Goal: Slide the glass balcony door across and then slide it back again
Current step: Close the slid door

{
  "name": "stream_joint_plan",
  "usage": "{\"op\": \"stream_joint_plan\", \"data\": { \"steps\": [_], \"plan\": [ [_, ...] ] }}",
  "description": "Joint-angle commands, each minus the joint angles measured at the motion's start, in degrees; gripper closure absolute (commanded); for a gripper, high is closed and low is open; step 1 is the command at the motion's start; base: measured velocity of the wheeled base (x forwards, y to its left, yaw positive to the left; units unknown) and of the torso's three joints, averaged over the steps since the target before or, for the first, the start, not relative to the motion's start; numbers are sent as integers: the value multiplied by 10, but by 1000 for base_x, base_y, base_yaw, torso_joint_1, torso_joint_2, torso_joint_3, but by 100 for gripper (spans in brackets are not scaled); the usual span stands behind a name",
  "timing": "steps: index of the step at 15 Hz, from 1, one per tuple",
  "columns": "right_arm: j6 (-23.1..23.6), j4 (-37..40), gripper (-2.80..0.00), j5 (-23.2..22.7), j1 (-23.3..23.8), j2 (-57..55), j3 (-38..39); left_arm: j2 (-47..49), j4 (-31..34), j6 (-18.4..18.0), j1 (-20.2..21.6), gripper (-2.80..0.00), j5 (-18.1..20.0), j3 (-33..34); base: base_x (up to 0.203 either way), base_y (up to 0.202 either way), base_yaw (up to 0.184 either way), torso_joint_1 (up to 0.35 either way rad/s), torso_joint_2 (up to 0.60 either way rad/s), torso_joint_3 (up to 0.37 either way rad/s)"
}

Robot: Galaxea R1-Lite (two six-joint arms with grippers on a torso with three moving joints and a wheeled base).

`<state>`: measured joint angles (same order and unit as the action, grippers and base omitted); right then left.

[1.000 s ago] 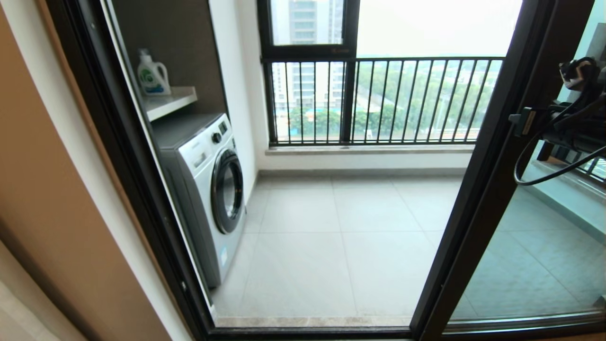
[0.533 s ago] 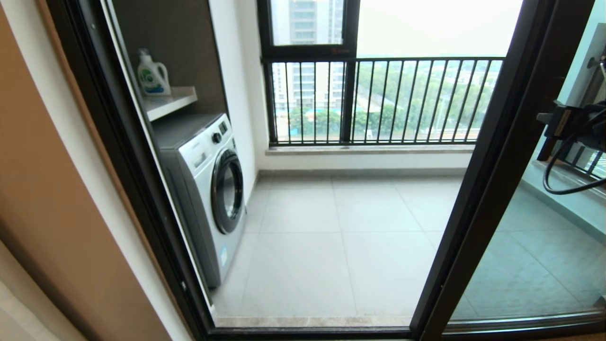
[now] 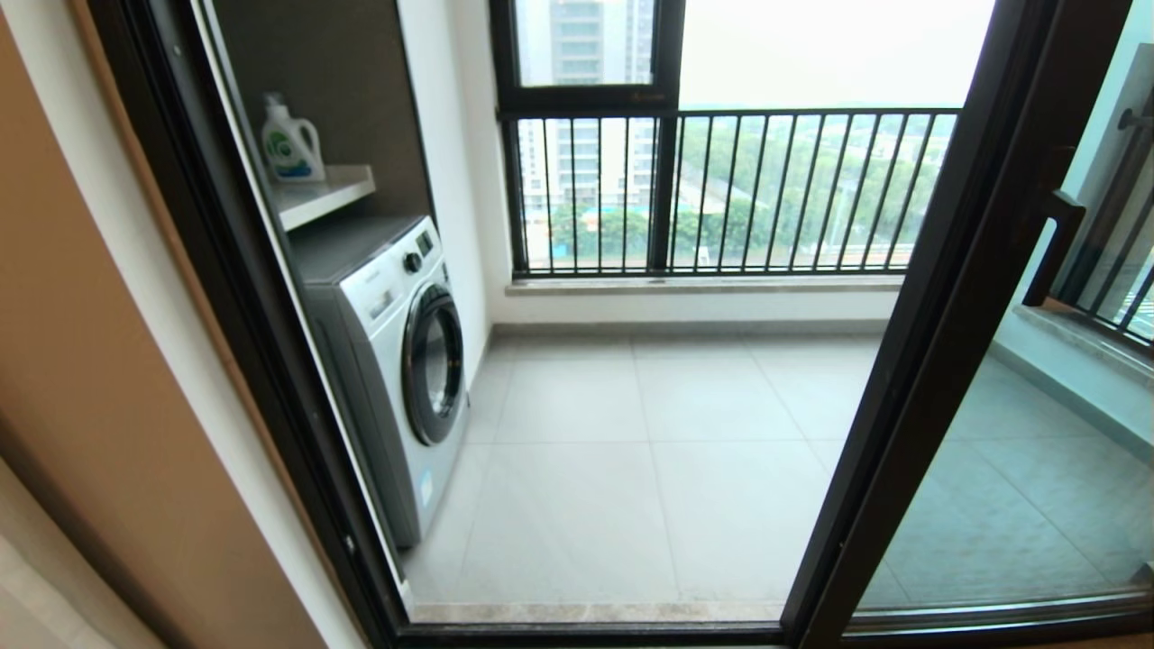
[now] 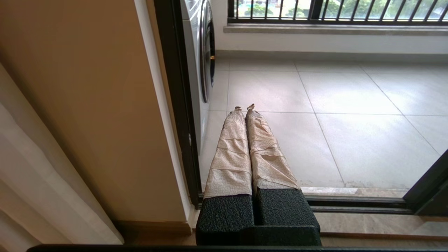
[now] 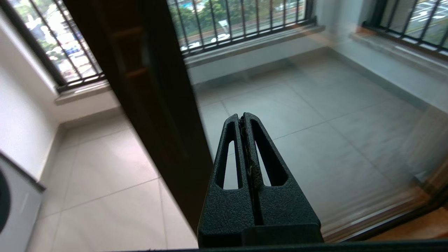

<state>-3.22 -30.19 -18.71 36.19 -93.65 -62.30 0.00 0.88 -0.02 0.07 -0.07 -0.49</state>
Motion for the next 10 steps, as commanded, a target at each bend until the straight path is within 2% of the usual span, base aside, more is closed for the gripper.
{"op": "stream_joint_plan", "data": {
  "steps": [1,6,10],
  "plan": [
    [1,-11,0,2,18,-76,-56,1,0,0,0,0,0,0,0,0,0,0,0,0],
    [3,-14,0,19,6,-175,-168,1,0,-1,0,0,0,0,0,0,0,0,0,0],
    [3,-14,0,20,-26,-196,-187,1,0,-1,0,0,0,0,0,0,0,0,0,0]
  ]
}}
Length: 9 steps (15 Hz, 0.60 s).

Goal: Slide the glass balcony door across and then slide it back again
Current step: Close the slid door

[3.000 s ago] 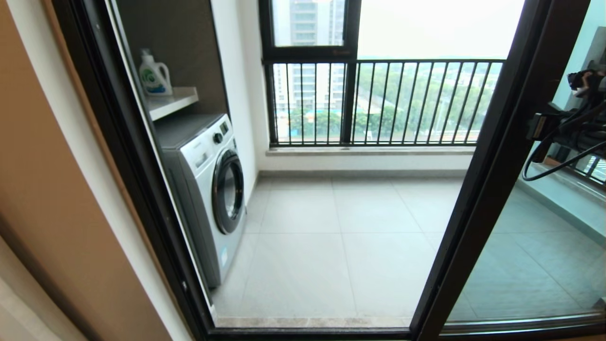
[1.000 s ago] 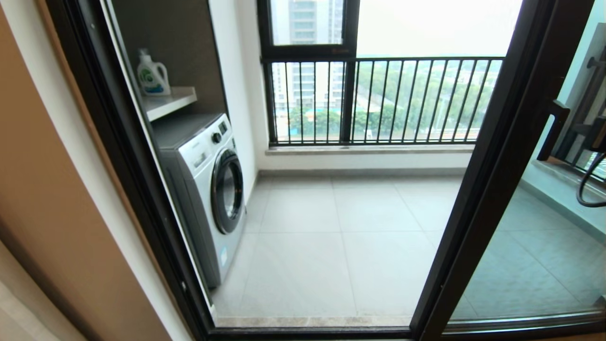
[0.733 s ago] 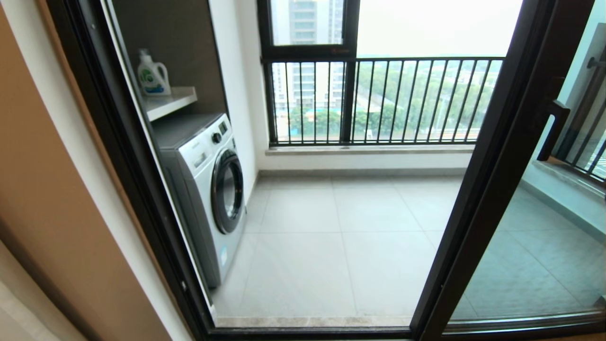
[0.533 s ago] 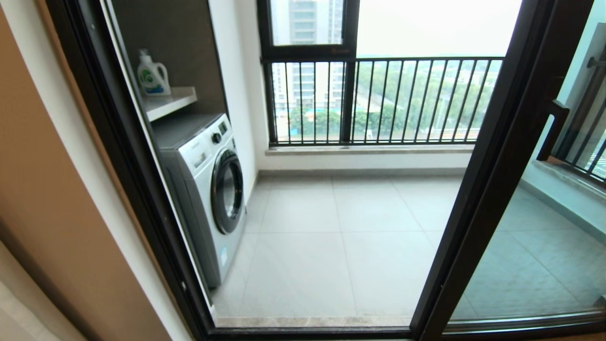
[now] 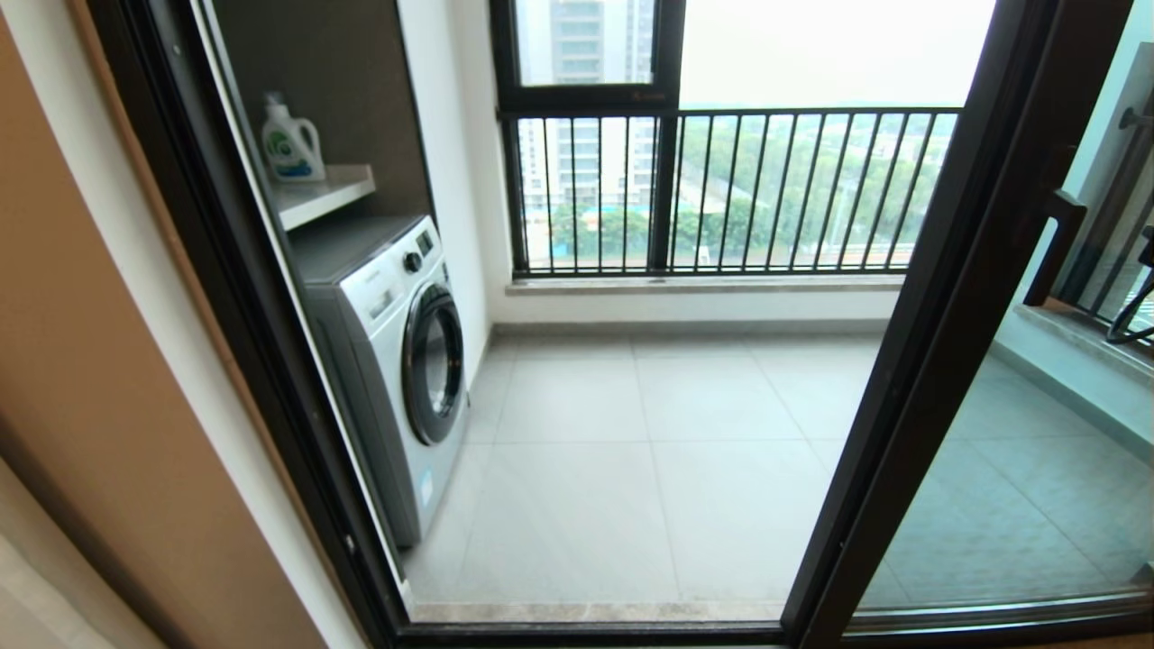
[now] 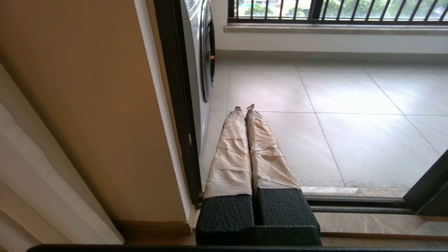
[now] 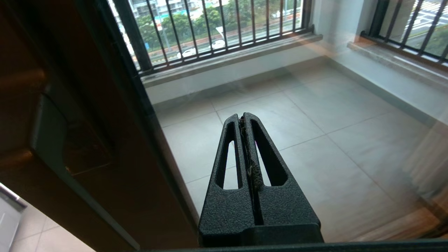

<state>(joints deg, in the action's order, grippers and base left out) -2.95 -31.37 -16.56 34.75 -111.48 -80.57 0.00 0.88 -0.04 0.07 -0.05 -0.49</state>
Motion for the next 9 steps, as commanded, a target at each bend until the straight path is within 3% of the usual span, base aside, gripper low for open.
{"op": "stream_joint_plan", "data": {
  "steps": [1,9],
  "plan": [
    [0,-2,0,0,-21,-19,-5,1,0,0,0,0,-1,0,0,0,0,0,0,0],
    [0,-2,0,41,-78,-36,-49,1,0,0,0,0,-1,0,0,0,0,0,0,0]
  ]
}}
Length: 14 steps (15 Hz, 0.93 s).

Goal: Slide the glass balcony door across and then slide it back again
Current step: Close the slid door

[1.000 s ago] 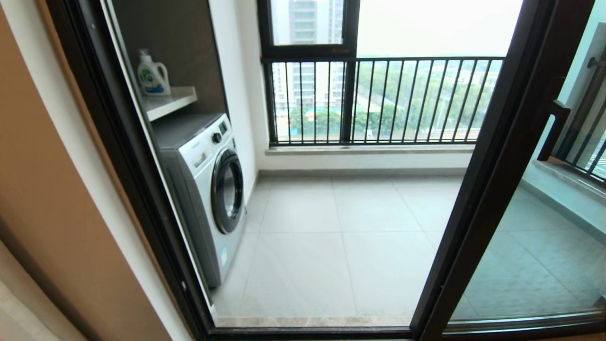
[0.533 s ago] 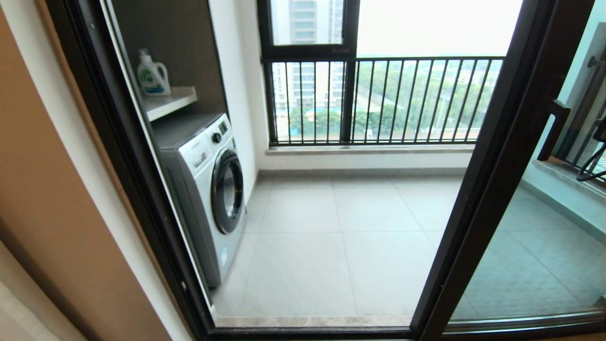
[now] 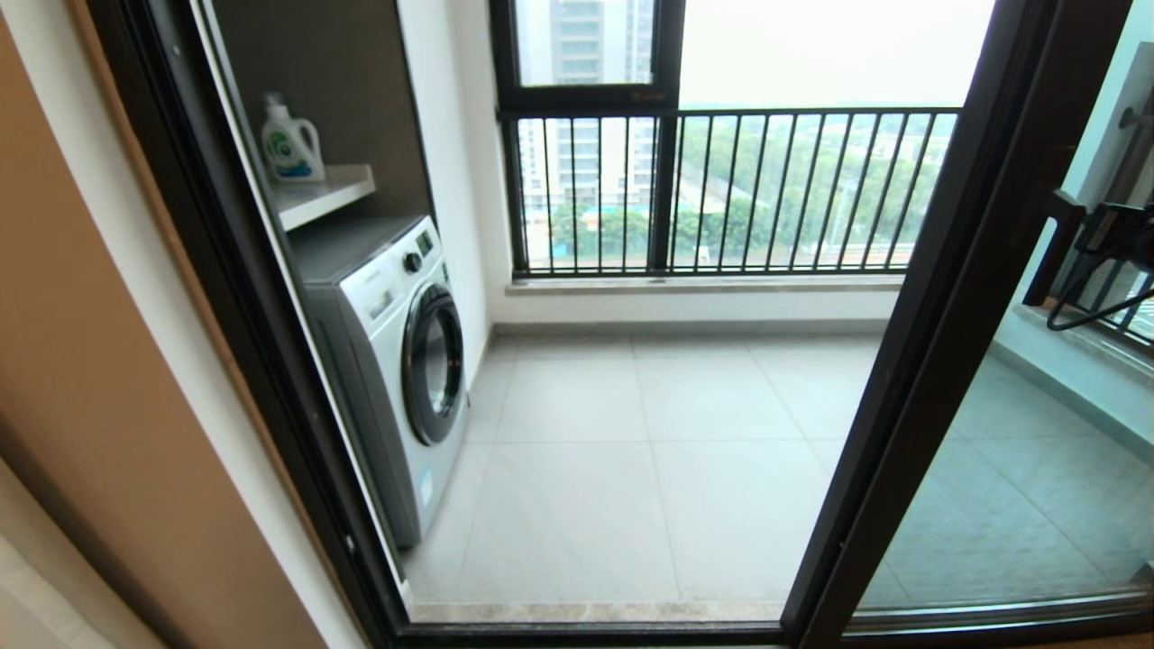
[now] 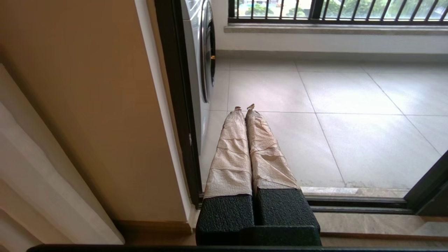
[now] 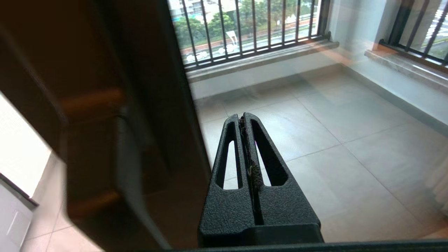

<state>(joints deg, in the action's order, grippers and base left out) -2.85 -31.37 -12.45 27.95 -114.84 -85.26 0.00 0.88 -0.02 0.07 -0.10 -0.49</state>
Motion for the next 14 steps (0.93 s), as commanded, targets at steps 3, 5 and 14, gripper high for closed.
{"op": "stream_joint_plan", "data": {
  "steps": [3,5,14],
  "plan": [
    [-1,-3,0,19,-32,3,-1,1,0,0,0,0,0,0,0,0,0,0,0,0],
    [-1,-3,0,28,-43,8,4,1,0,0,0,0,-1,0,0,0,0,0,0,0],
    [-1,-3,0,29,-76,36,39,1,0,0,0,0,0,0,0,0,0,0,0,0]
  ]
}}
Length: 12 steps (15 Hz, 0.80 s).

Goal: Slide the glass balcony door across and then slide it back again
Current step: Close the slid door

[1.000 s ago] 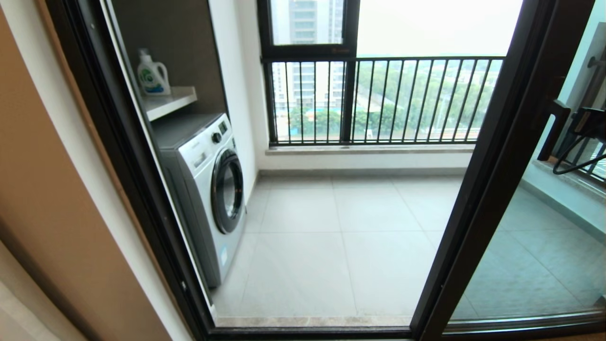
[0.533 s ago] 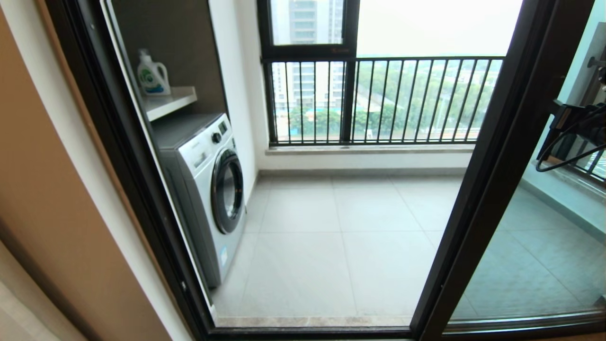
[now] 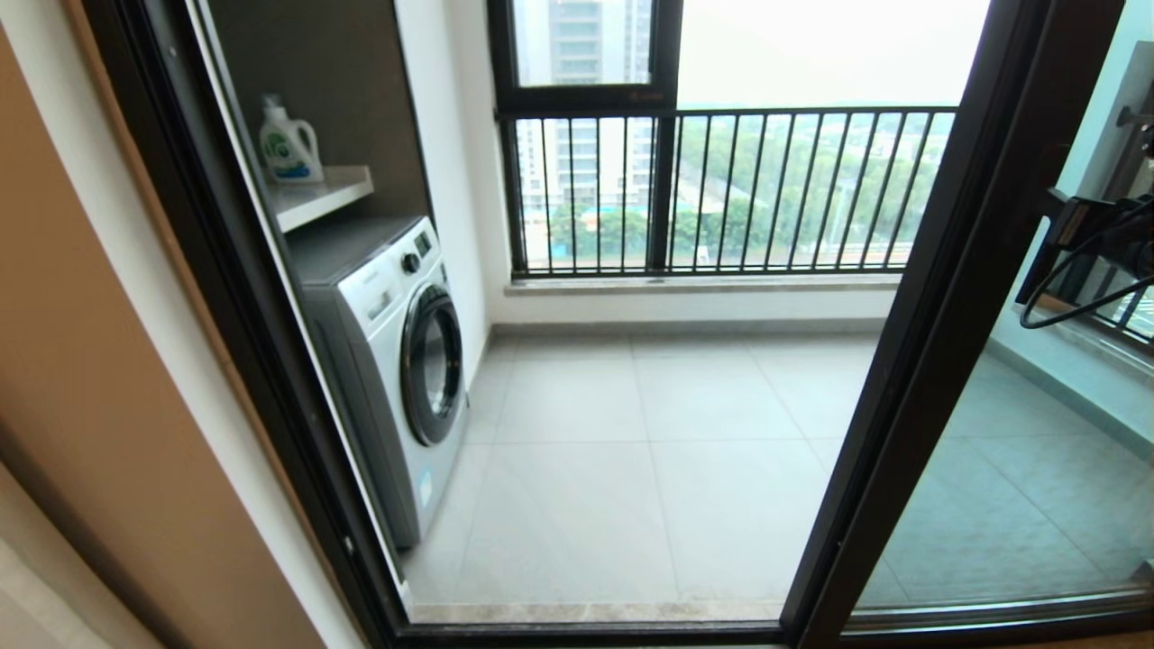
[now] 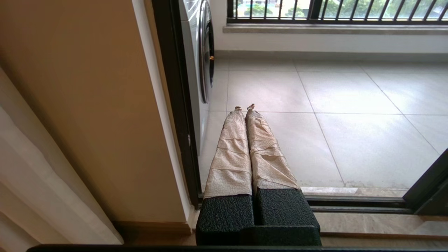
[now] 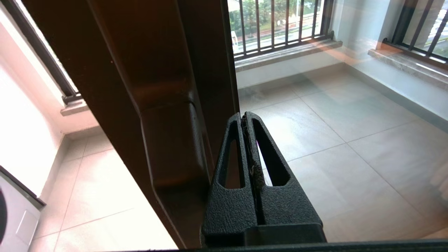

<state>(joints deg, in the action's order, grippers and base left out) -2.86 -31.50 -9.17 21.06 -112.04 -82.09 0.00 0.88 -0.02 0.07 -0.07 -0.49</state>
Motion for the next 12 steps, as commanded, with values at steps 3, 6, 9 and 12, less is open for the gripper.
{"op": "stream_joint_plan", "data": {
  "steps": [3,6,9,12],
  "plan": [
    [0,-2,0,1,-23,17,27,1,0,0,0,0,0,0,0,0,0,0,0,0],
    [1,-3,0,9,-39,24,40,1,0,-1,0,0,0,0,0,0,0,0,0,0],
    [1,-3,0,12,-48,29,42,1,0,0,0,0,0,0,0,0,0,0,0,0],
    [1,-11,0,16,-61,39,61,1,0,0,0,0,0,0,0,0,0,0,0,0]
  ]
}}
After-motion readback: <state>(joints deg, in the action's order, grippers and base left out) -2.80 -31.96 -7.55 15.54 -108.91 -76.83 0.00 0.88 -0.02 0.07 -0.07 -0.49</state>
